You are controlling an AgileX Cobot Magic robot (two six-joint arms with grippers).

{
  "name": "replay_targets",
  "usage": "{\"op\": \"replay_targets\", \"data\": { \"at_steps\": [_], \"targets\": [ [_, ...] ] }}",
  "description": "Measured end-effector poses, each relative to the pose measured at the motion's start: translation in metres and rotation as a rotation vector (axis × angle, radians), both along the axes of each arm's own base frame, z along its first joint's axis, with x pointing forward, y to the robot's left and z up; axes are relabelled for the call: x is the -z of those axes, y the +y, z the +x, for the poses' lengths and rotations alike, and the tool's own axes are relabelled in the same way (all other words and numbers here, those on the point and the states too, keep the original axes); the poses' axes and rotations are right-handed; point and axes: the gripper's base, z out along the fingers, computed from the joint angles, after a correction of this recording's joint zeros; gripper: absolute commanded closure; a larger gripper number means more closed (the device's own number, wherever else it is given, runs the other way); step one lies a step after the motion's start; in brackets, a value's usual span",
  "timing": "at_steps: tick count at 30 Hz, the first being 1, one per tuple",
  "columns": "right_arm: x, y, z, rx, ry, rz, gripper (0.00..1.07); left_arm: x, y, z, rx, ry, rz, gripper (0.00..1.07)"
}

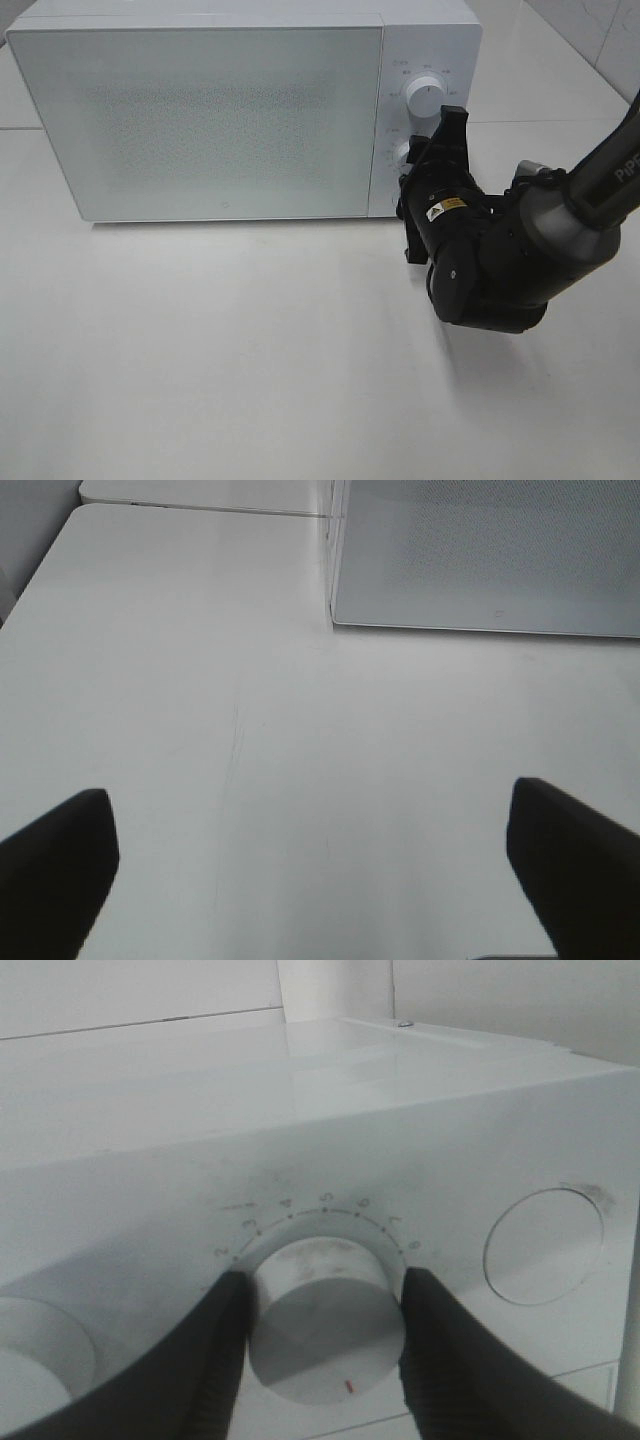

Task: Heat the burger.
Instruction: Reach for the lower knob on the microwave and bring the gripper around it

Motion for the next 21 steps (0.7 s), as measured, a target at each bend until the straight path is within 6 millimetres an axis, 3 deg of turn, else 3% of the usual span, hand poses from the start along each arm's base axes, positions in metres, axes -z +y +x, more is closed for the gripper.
{"op": "replay_targets", "data": {
  "at_steps": [21],
  "targets": [
    [0.0, -0.0001, 0.0, 0.017, 0.002, 0.096, 1.07, 0.0, 0.0, 0.0, 0.0, 0.0, 0.0, 0.09]
  ]
}}
